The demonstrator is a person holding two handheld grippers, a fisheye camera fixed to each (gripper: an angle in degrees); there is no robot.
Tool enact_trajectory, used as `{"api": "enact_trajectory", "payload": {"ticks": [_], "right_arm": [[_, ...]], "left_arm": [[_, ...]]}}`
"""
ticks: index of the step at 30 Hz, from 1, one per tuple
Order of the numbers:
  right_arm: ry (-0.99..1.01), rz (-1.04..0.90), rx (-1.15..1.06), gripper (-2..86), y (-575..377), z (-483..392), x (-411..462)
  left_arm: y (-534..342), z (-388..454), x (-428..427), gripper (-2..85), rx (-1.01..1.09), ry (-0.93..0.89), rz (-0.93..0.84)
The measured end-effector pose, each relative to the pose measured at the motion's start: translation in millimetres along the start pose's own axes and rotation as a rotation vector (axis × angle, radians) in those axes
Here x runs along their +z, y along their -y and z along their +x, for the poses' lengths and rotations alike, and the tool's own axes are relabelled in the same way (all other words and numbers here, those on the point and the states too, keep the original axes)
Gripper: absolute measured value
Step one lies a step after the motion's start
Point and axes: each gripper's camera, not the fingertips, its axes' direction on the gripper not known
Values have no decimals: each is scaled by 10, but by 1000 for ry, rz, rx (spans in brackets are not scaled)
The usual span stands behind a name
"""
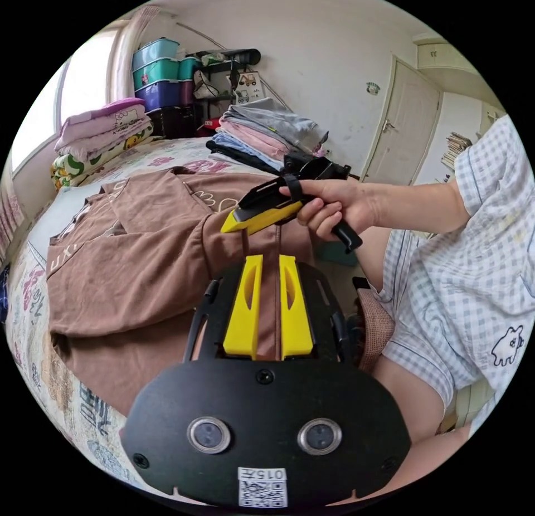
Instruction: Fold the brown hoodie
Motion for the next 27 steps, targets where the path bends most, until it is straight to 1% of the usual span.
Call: {"api": "enact_trajectory", "payload": {"ticks": [3,5,6,8,10,12,14,17,22,24,27], "right_arm": [[-16,37,-119,11,-134,-380,-66],[-26,90,-188,8,-201,-651,-256],[-29,105,-203,7,-216,-707,-317],[-51,153,-266,5,-292,-871,-547],[-106,154,-298,5,-366,-888,-632],[-172,153,-301,4,-458,-774,-646],[-217,143,-240,4,-566,-419,-589],[-171,122,-176,5,-737,68,-389],[-152,128,-147,9,-993,527,64],[-170,117,-160,13,-1060,635,234],[-284,97,-166,25,-1175,848,481]], "left_arm": [[-197,-247,-263,53,-77,39,59],[-413,-528,-516,54,-195,130,113],[-469,-608,-571,54,-228,157,118],[-696,-962,-746,54,-368,269,104],[-875,-1247,-845,54,-481,328,86],[-1057,-1519,-920,54,-578,338,86],[-1278,-1839,-968,54,-689,319,90],[-1449,-2097,-976,55,-751,317,81],[-1684,-2368,-1001,70,-805,293,116],[-1837,-2494,-1046,82,-864,273,158],[-2066,-2670,-1158,96,-955,295,218]]}}
